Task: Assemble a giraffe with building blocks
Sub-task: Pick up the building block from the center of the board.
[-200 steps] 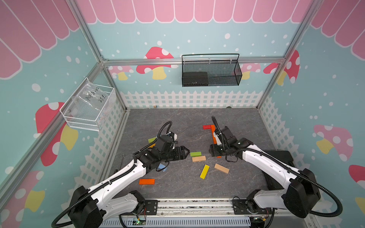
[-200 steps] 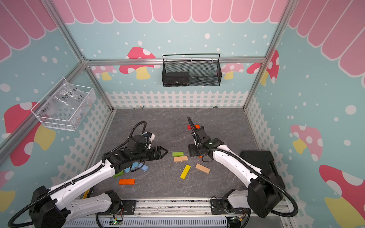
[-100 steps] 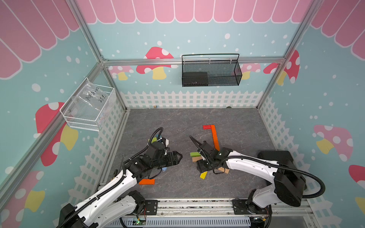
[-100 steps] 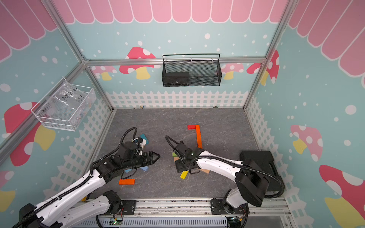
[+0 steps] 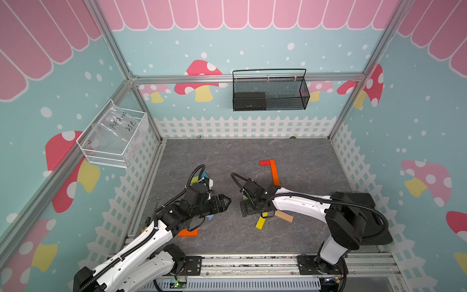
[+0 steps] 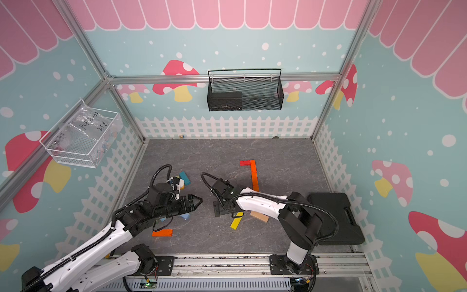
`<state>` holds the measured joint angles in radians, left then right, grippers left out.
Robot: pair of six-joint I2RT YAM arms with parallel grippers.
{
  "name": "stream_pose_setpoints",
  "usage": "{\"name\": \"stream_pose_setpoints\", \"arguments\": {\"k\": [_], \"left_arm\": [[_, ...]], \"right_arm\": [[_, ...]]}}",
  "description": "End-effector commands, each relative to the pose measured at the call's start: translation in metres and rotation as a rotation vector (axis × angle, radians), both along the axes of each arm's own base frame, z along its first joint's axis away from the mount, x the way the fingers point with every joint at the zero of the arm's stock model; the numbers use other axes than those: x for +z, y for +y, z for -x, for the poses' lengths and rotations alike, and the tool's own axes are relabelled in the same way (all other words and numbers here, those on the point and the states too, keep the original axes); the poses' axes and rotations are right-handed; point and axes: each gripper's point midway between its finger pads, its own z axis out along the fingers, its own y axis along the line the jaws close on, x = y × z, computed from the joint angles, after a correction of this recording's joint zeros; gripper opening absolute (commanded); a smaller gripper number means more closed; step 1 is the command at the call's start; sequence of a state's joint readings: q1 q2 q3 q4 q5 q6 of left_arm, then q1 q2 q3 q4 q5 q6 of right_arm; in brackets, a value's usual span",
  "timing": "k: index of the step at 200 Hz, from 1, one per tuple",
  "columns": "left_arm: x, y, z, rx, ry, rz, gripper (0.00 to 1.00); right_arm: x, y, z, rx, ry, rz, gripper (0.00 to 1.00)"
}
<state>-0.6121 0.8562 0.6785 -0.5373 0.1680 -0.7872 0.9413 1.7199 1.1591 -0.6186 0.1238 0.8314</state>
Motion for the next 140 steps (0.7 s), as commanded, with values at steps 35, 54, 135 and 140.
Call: {"name": "stream_pose_setpoints", "arguments": {"k": [35, 54, 135, 140], "left_arm": [[-0.007, 0.01, 0.002, 0.032, 0.022, -0.004, 0.82], [-0.008, 0.01, 0.002, 0.031, 0.026, -0.004, 0.82], [-0.009, 0.012, 0.001, 0.032, 0.027, -0.002, 0.82], [-0.009, 0.012, 0.001, 0.033, 0.029, 0.0, 0.82]], "right_arm": [[-0.016, -0.026, -0.025, -0.083, 0.014, 0.158, 1.0], [-0.018, -0.025, -0.029, -0.085, 0.027, 0.162, 1.0], [-0.038, -0.019, -0.033, -0.09, 0.087, 0.139, 1.0], [-0.039, -0.019, -0.033, -0.091, 0.089, 0.137, 1.0]]}}
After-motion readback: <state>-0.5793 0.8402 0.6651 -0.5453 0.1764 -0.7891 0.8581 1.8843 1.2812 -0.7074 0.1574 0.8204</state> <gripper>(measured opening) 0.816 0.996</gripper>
